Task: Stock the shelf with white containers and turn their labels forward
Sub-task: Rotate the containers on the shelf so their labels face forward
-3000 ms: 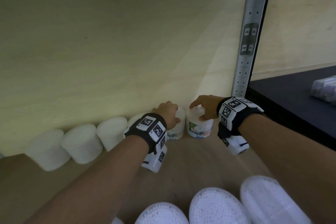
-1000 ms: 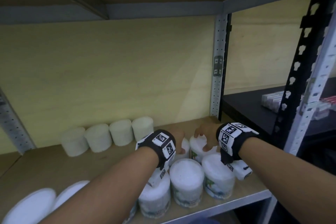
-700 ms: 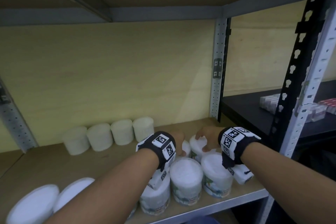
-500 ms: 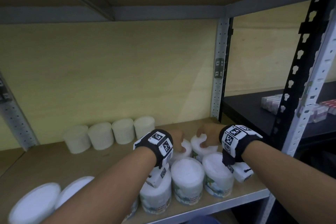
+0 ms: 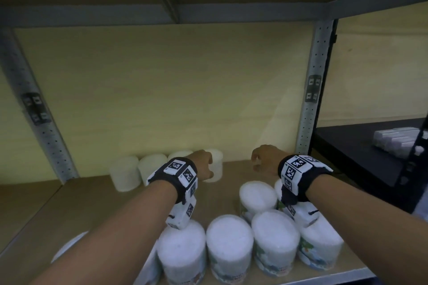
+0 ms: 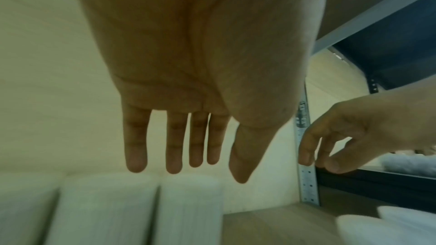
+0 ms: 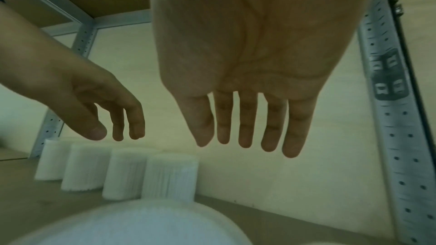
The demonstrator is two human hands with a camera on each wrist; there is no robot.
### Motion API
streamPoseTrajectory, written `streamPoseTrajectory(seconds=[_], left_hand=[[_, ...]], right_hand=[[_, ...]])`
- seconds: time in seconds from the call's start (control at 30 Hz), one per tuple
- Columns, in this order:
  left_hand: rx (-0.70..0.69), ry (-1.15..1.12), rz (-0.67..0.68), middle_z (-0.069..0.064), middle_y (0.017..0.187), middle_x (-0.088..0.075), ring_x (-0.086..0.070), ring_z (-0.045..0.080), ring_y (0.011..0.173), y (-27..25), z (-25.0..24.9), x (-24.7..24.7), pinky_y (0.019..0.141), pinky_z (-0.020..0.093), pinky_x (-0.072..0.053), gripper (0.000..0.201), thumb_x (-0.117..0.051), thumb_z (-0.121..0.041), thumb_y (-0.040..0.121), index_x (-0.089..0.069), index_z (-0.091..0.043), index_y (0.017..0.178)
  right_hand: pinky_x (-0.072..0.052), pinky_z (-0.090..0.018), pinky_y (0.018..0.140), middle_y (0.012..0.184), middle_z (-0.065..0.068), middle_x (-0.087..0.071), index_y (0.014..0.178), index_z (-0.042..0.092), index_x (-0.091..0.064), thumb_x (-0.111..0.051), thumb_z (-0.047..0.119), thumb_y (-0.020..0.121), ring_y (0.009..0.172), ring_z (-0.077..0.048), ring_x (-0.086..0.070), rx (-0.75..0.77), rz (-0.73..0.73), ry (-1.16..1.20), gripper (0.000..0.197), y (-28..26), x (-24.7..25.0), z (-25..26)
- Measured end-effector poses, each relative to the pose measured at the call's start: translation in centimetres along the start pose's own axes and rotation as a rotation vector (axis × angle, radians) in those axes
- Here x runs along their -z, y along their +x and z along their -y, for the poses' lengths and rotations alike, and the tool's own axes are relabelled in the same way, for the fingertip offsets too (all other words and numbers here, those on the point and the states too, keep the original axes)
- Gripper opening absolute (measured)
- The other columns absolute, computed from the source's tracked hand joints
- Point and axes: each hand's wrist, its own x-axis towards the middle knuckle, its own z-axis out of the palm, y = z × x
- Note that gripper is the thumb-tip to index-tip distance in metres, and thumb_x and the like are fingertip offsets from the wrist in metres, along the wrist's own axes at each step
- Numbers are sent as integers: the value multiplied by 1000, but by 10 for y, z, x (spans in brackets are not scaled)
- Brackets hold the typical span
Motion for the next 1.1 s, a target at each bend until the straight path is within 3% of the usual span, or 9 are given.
streamPoseTrajectory(seconds=[0.23, 0.43, 0.77, 1.1], left_hand=[[117, -90, -69, 8, 140, -42, -47, 25, 125, 5, 69, 4, 103, 35, -41, 52, -58, -32, 90, -42, -13, 136], [121, -144, -95, 9, 140, -40, -45, 25, 126, 28, 103, 4, 103, 35, -40, 52, -57, -32, 91, -41, -12, 136], [93, -189, -88, 8, 141, -41, -46, 24, 126, 67, 127, -7, 105, 35, -40, 56, -57, -39, 91, -42, -13, 137], [66, -105, -38, 11, 139, -39, -44, 27, 125, 71, 127, -14, 104, 35, -38, 57, -60, -42, 88, -45, -13, 136]], right_hand=[[-39, -32, 103, 141, -8, -42, 132, 15, -48, -53, 30, 94, 126, -25, -46, 73, -43, 51, 41, 46, 0, 44], [-40, -33, 102, 140, -8, -43, 134, 13, -46, -49, 35, 96, 124, -25, -47, 119, -20, 52, 44, 85, -2, 77], [-36, -32, 105, 144, -11, -39, 140, 10, -40, -46, 47, 95, 130, -26, -41, 139, 47, -59, 59, 131, -8, 96], [-35, -31, 104, 144, -10, -39, 140, 9, -40, -52, 44, 93, 130, -25, -42, 151, 61, -123, 59, 138, -14, 101]])
